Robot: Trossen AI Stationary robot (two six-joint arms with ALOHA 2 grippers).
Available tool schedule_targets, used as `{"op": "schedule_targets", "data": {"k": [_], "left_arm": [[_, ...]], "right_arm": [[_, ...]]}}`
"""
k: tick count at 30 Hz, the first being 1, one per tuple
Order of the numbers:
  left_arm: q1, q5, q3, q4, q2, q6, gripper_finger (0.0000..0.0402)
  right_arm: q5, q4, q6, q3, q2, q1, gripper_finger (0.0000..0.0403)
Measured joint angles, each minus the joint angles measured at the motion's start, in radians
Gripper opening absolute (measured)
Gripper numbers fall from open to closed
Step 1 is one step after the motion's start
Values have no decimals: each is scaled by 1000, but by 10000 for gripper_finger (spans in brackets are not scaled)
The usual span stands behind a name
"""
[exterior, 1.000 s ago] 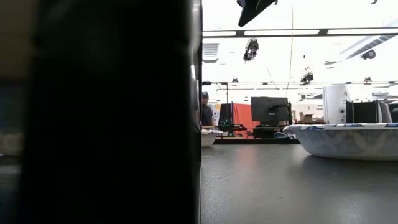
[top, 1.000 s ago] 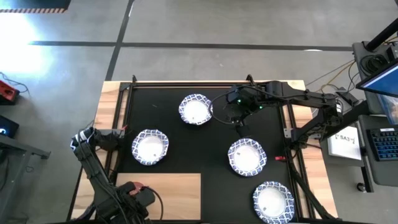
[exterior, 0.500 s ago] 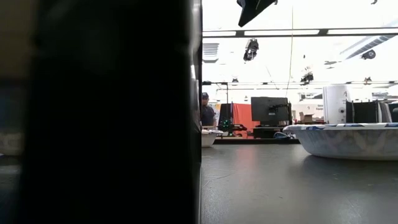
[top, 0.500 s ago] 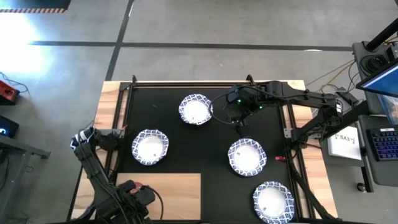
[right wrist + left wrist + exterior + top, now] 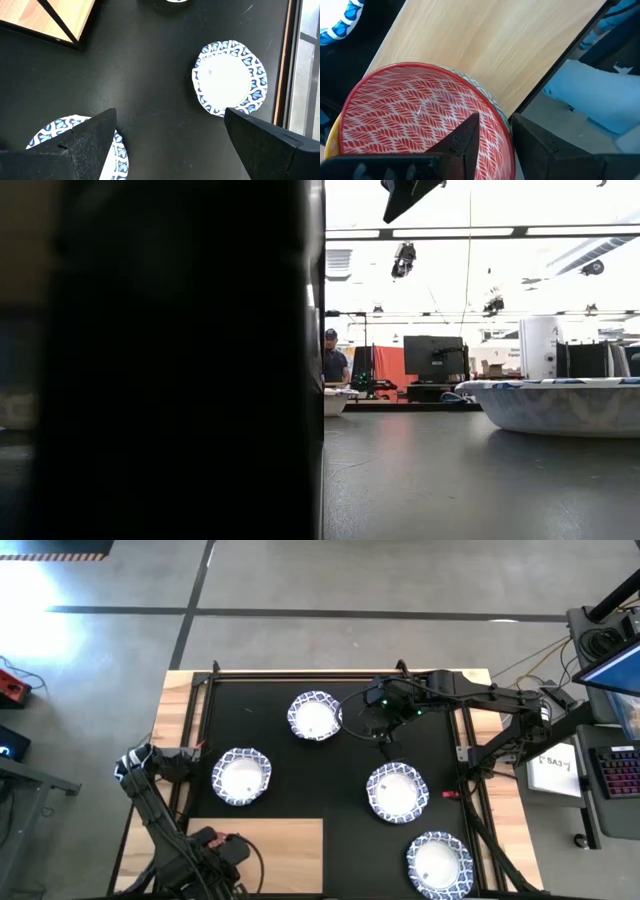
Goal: Place and stack bowls onto a shelf
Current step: Stack the red patterned bowl on top of the yellow patterned bowl on the shelf, then put the white patterned bowl on the shelf
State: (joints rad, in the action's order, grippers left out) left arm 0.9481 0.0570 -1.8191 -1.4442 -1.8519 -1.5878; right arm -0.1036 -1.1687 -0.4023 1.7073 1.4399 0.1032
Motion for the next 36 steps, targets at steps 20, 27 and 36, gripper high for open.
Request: {"op": "schedule_targets", "data": {"k": [20,27,36], "left_arm": [[0,-92,-49,-117,1,-15,180],[0,-82,-86,-128,2,-31,183],[0,-40,-124,-128,1,-43,183]], "right_arm": [[0,0,1,0,0,0,359],[0,0,2,0,0,0,359],[0,0,2,0,0,0,359]]}}
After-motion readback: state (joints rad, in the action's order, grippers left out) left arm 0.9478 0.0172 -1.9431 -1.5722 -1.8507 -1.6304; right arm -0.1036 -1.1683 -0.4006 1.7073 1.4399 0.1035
